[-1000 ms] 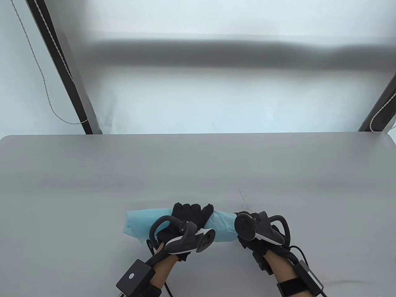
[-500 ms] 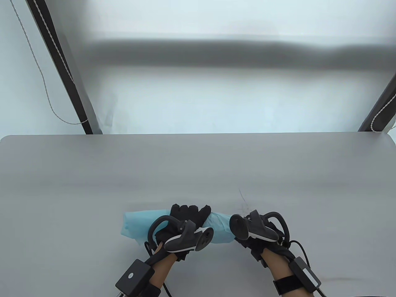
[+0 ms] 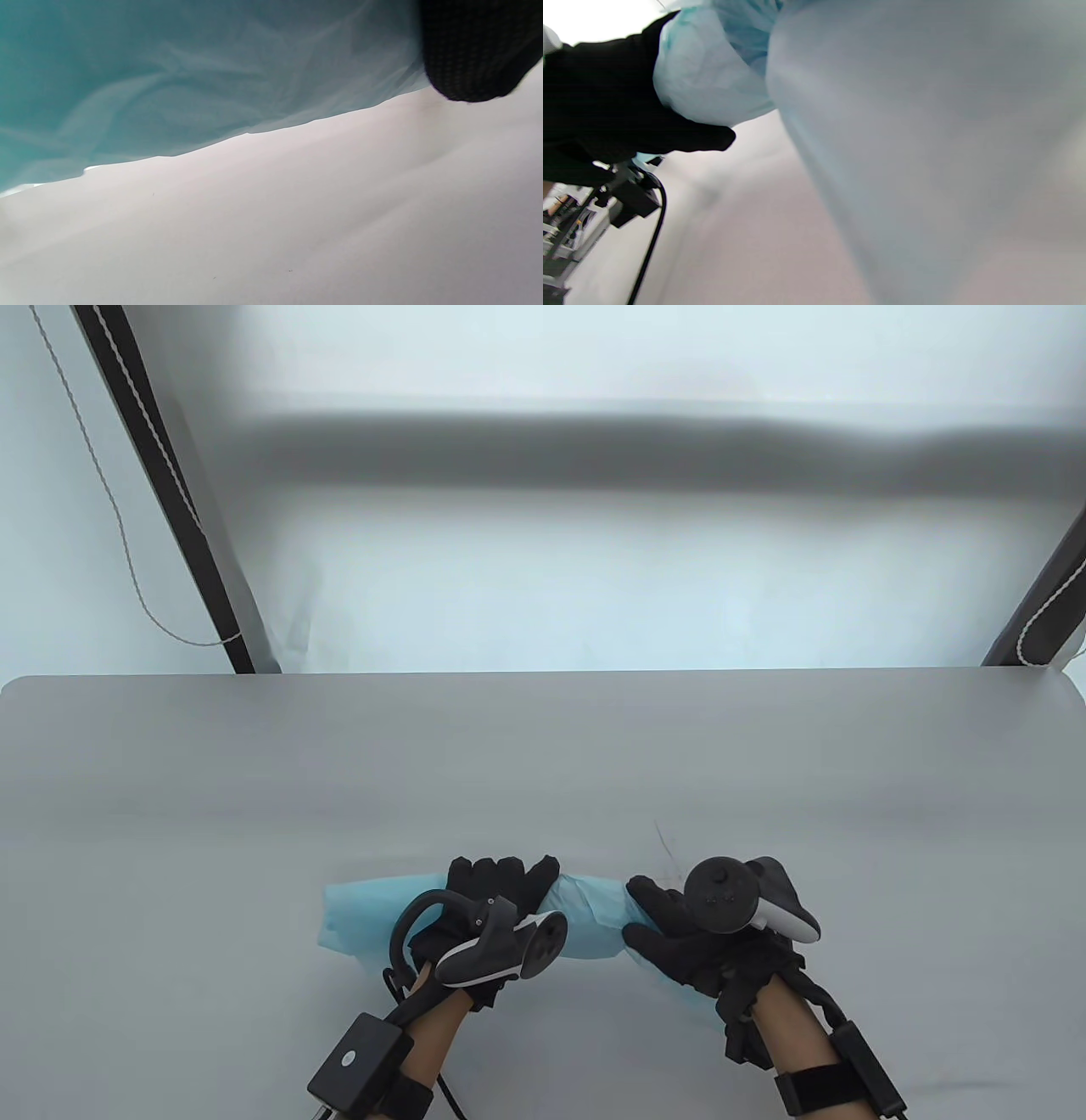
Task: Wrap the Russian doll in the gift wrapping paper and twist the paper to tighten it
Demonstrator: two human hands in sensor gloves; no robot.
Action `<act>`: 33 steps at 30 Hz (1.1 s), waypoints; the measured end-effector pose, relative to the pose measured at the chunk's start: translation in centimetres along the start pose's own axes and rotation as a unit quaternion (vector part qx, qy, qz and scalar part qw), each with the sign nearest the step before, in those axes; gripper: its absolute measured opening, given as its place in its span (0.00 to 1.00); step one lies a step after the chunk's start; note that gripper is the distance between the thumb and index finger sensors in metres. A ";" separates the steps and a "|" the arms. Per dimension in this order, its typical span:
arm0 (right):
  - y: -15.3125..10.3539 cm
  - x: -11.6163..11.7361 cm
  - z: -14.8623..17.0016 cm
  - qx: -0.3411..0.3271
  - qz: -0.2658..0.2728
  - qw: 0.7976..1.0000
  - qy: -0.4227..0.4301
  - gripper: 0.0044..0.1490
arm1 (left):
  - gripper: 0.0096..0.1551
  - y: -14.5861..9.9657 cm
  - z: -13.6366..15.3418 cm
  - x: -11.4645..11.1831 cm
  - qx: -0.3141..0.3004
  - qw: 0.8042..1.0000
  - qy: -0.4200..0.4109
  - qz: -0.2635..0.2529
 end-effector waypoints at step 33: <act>0.5 -0.4 0.4 0.073 0.082 0.981 -0.160 0.21 | 0.69 -0.1 0.0 0.0 -0.023 0.999 -0.037 -0.007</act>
Point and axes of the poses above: the tracker on the back of each hand, its own z axis roughly to the little-finger side, its own y axis roughly from the wrist to the fingertips, x = y × z, the point moved 5 cm from there along y, roughly from the wrist to the fingertips, and after that the axes turned 10 degrees about y, right-handed, at the moved point
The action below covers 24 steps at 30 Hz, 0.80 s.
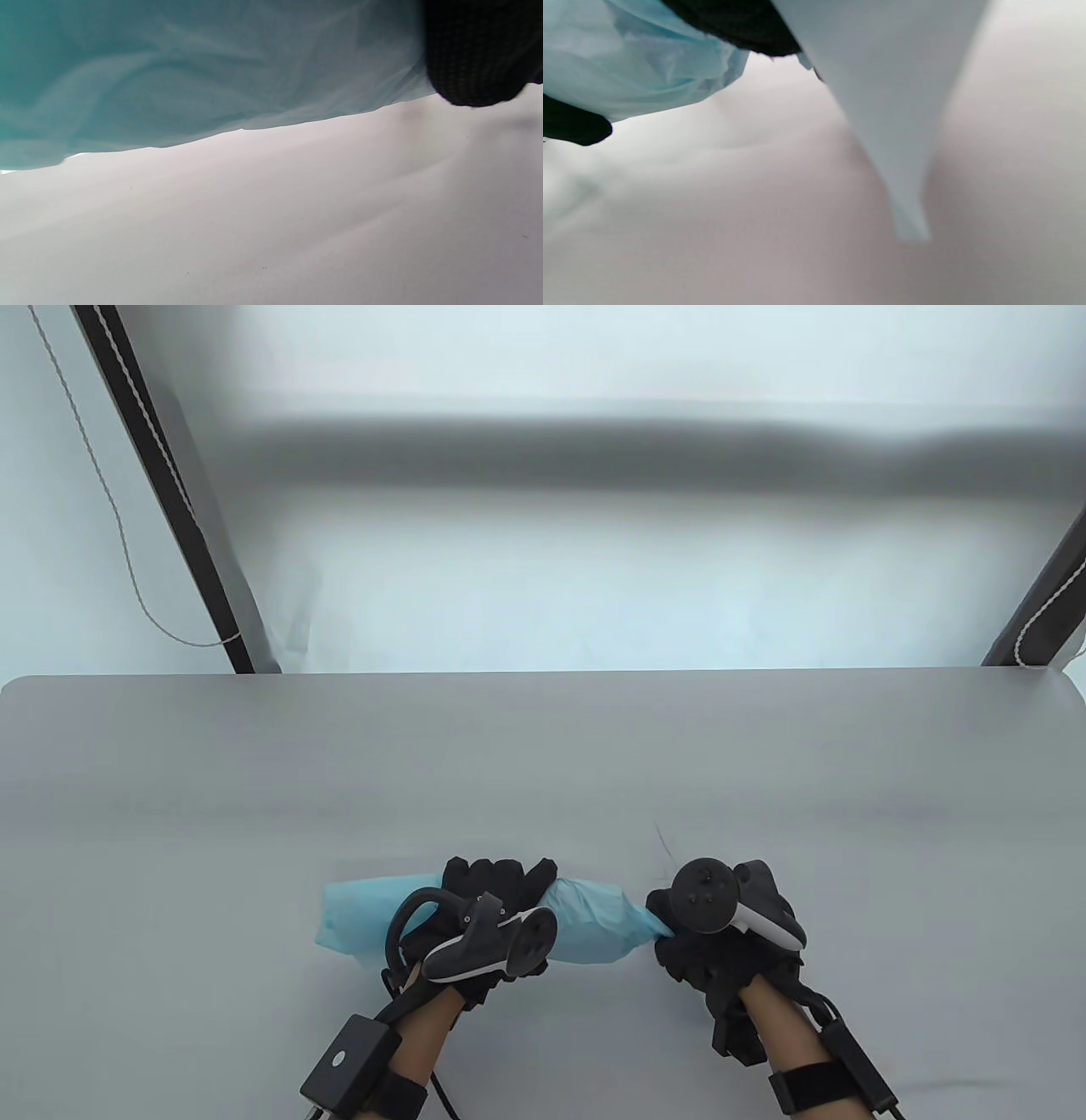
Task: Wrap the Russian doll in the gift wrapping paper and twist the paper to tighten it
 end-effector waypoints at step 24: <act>-0.6 -0.1 -1.6 -0.074 -0.032 0.993 0.082 0.44 | 0.69 -0.2 2.4 -1.1 0.046 0.999 0.004 0.028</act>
Point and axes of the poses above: the tracker on the back of each hand, its own z axis roughly to the little-finger side, its own y axis roughly from the wrist to the fingertips, x = y × z, the point moved 5 cm from there along y, roughly from the wrist to the fingertips, and after that the axes turned 10 degrees about y, right-handed, at the moved point
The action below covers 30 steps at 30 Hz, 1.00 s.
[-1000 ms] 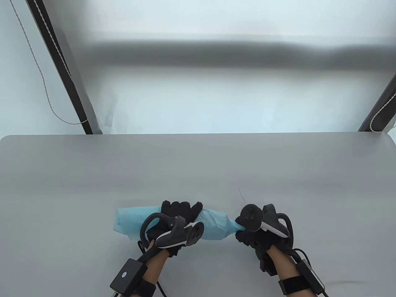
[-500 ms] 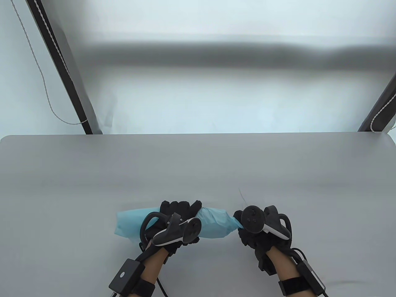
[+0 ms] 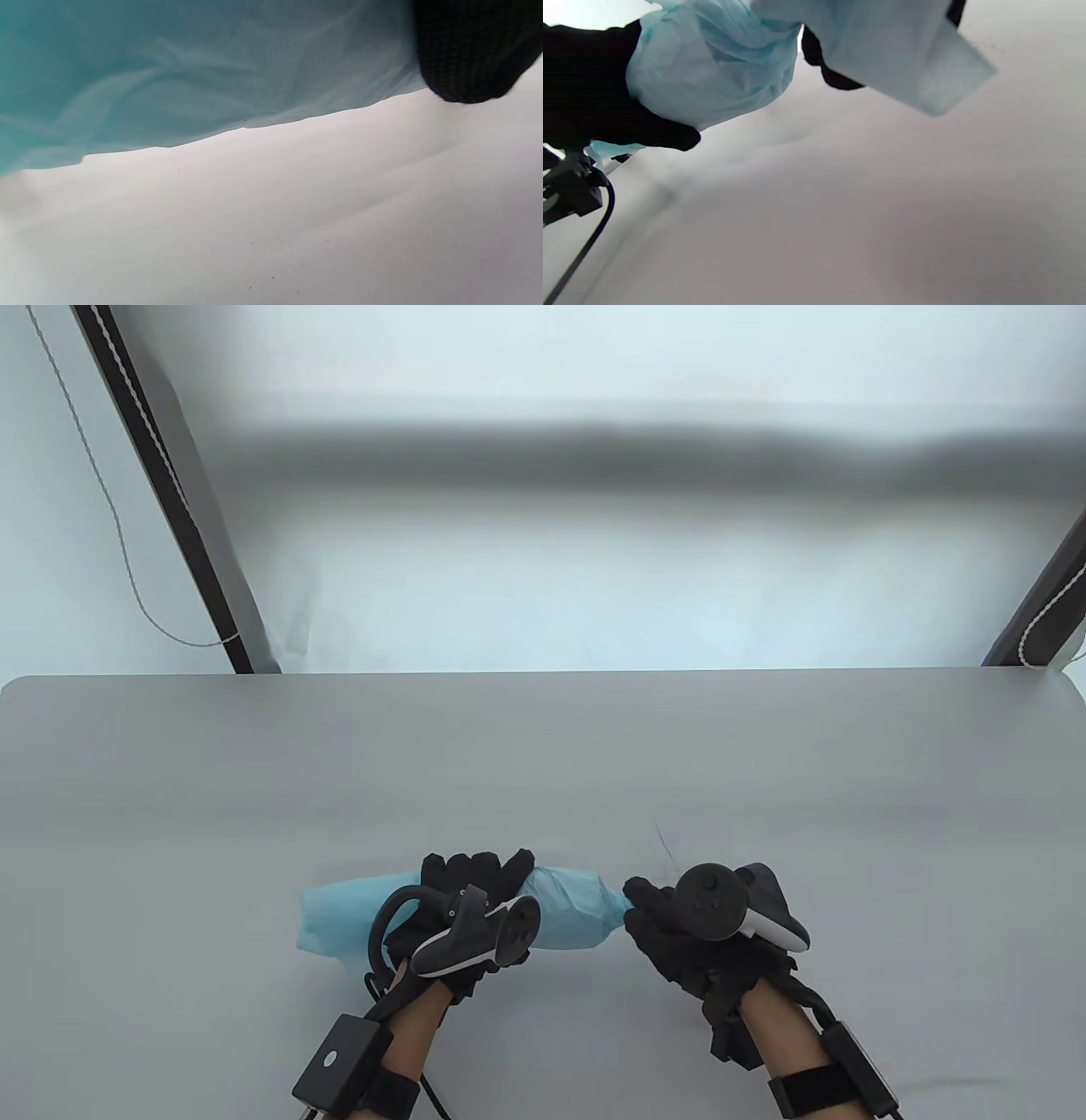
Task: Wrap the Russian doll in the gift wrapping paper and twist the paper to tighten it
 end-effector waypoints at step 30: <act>0.2 -0.5 0.6 0.145 0.079 0.944 -0.285 0.21 | 0.68 0.1 -1.9 0.8 -0.047 0.999 -0.024 0.010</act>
Point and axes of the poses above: the tracker on the back of each hand, its own z axis roughly to the little-finger side, its own y axis roughly from the wrist to the fingertips, x = y × z, the point moved 5 cm from there along y, roughly from the wrist to the fingertips, and after that the axes turned 10 degrees about y, right-handed, at the moved point
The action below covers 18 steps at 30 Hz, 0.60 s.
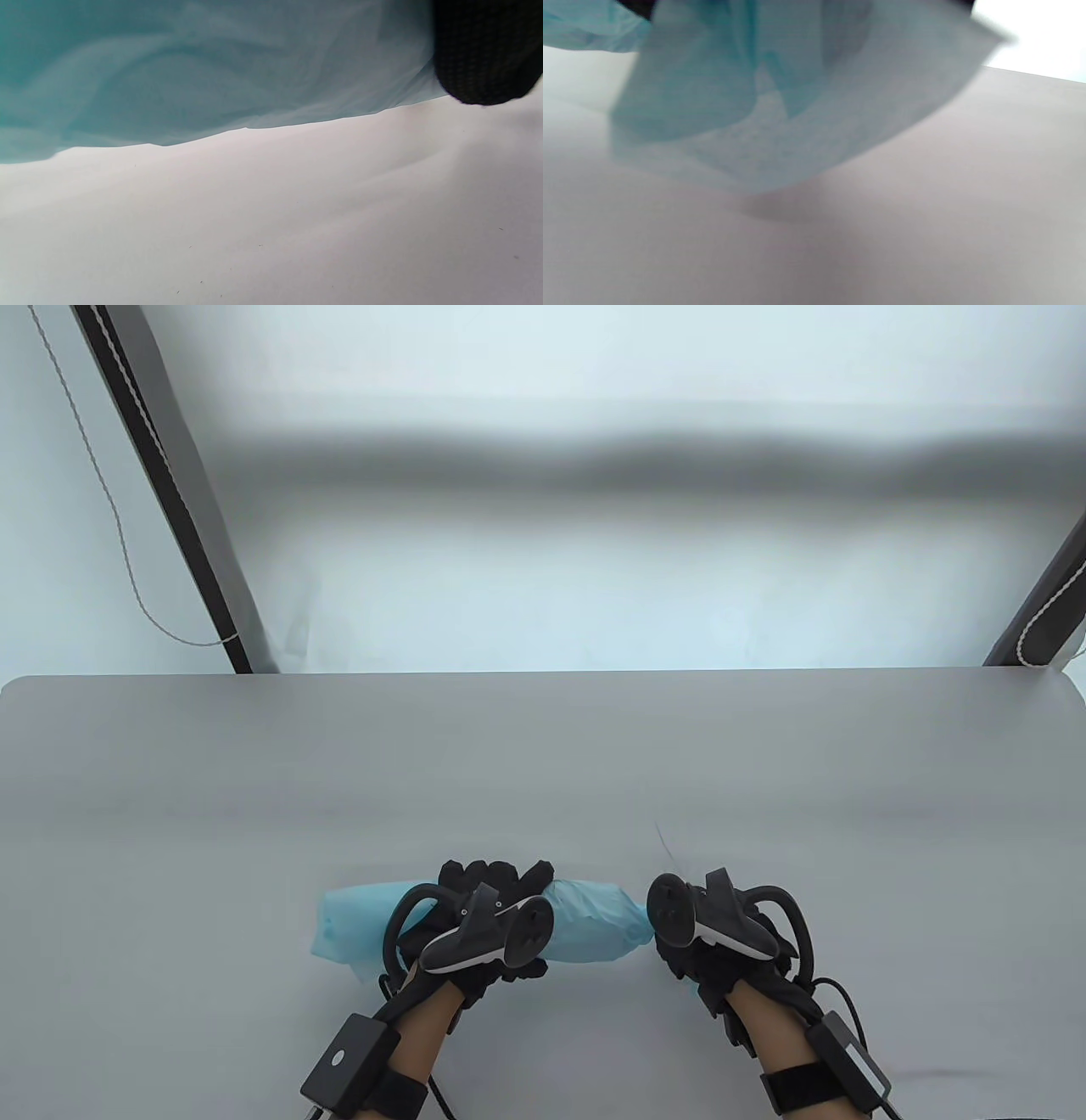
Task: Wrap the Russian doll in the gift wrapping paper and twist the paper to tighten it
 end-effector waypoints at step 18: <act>0.4 0.6 0.6 -0.003 -0.040 0.999 0.037 0.26 | 0.68 0.1 -0.1 -0.8 0.002 1.000 -0.002 0.013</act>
Point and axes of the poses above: the tracker on the back of each hand, its own z axis roughly to the little-finger side, its own y axis roughly from the wrist to the fingertips, x = y × z, the point moved 5 cm from there along y, roughly from the wrist to the fingertips, and after that the axes turned 10 degrees about y, right-handed, at the moved point
